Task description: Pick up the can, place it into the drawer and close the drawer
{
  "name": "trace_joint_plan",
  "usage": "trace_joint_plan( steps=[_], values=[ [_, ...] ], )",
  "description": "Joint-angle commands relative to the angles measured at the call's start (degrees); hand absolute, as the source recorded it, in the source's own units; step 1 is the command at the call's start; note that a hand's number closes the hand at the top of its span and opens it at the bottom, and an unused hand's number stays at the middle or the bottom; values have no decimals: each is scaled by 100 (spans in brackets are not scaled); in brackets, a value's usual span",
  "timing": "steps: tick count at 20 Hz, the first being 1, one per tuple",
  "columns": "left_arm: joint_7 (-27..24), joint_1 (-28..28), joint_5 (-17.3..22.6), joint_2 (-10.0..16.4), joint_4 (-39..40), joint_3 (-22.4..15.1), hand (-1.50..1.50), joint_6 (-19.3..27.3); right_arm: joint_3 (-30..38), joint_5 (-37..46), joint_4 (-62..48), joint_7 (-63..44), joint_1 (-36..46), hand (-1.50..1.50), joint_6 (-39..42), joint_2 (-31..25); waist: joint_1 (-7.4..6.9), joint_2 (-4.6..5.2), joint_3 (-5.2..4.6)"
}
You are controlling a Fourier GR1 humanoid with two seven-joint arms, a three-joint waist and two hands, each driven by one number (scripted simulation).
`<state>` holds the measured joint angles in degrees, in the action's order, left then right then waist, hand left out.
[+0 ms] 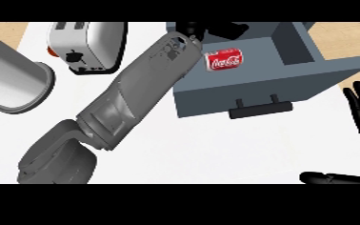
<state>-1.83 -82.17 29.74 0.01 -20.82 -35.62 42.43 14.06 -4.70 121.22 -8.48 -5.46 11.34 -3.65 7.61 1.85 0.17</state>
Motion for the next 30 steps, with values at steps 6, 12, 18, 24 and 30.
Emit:
trace_joint_plan(
  steps=[6,12,18,24,30],
  values=[
    [-206,186,387,-1,-124,-81,-150,315,37,155,320,124,-103,-150,67,-136,23,-11,-4],
    [-250,155,671,-1,-207,12,-150,241,-112,1131,601,336,23,-150,132,-598,-98,-22,-11],
    [-445,126,998,-1,-438,100,-150,433,-597,2110,524,801,165,-150,11,-629,-213,-38,-9],
    [-559,25,1088,-1,-493,71,-150,663,-960,3343,487,764,301,-150,-127,-935,-395,-91,-13],
    [-471,-44,1084,-1,-543,4,-150,733,-1712,4979,-269,712,751,-150,-520,-981,-593,-111,-14]
  ],
)
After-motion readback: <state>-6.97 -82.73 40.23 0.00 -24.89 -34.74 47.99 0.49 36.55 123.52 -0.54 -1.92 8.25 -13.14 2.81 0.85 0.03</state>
